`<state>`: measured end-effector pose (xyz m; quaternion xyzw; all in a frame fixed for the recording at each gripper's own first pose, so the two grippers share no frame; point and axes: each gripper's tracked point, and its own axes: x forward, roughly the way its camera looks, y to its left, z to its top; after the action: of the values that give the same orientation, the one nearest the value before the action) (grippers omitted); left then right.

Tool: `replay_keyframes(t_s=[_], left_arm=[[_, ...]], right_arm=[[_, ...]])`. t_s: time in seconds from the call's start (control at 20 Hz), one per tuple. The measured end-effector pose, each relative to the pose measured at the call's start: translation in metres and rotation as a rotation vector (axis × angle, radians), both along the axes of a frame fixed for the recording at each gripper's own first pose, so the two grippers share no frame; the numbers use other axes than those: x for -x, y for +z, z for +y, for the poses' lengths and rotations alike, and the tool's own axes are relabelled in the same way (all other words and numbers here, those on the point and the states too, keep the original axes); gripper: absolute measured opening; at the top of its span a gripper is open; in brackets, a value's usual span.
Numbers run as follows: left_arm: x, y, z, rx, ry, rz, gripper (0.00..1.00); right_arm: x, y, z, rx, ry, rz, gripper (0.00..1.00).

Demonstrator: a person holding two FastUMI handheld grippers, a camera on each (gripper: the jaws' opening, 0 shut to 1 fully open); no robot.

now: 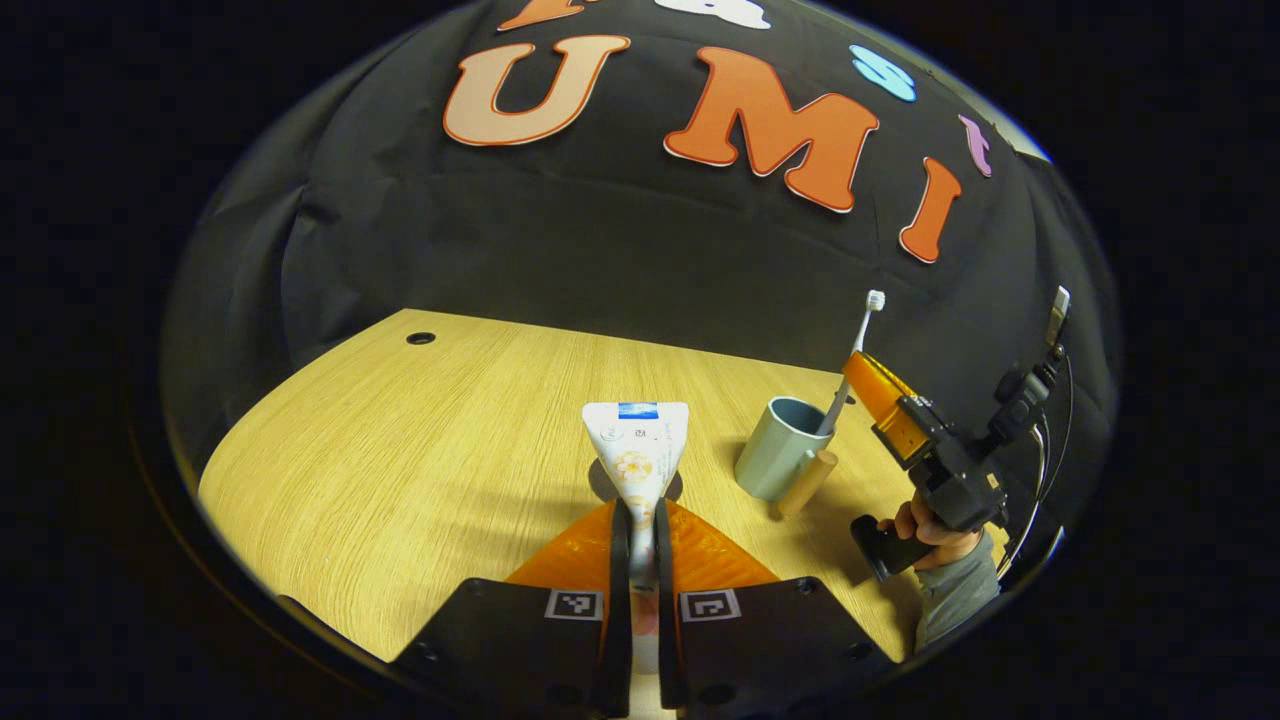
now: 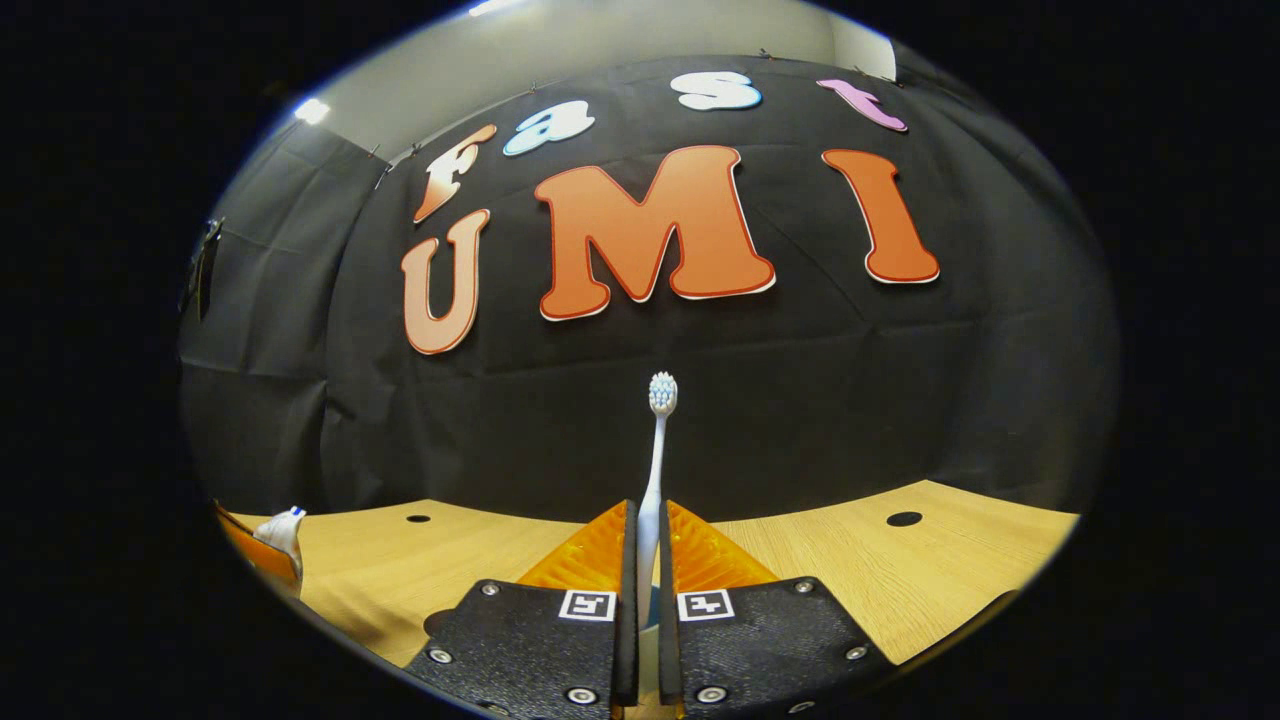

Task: Put the toothbrush and toothpaste on the desktop into the cup, then pick up the cup and place it on the coaster on the desktop.

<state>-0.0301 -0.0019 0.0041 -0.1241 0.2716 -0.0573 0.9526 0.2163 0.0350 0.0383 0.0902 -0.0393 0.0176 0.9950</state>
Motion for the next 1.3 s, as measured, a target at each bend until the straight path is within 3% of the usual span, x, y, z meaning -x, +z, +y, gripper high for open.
replay_keyframes(t_s=[0.8, 1.3], left_arm=[[-0.067, 0.063, -0.088, 0.051, -0.126, -0.209, 0.14], [-0.102, 0.099, -0.102, 0.101, -0.112, -0.382, 0.14]], right_arm=[[0.019, -0.045, -0.007, 0.025, 0.035, 0.188, 0.12], [0.041, -0.032, -0.026, -0.004, 0.039, 0.187, 0.16]])
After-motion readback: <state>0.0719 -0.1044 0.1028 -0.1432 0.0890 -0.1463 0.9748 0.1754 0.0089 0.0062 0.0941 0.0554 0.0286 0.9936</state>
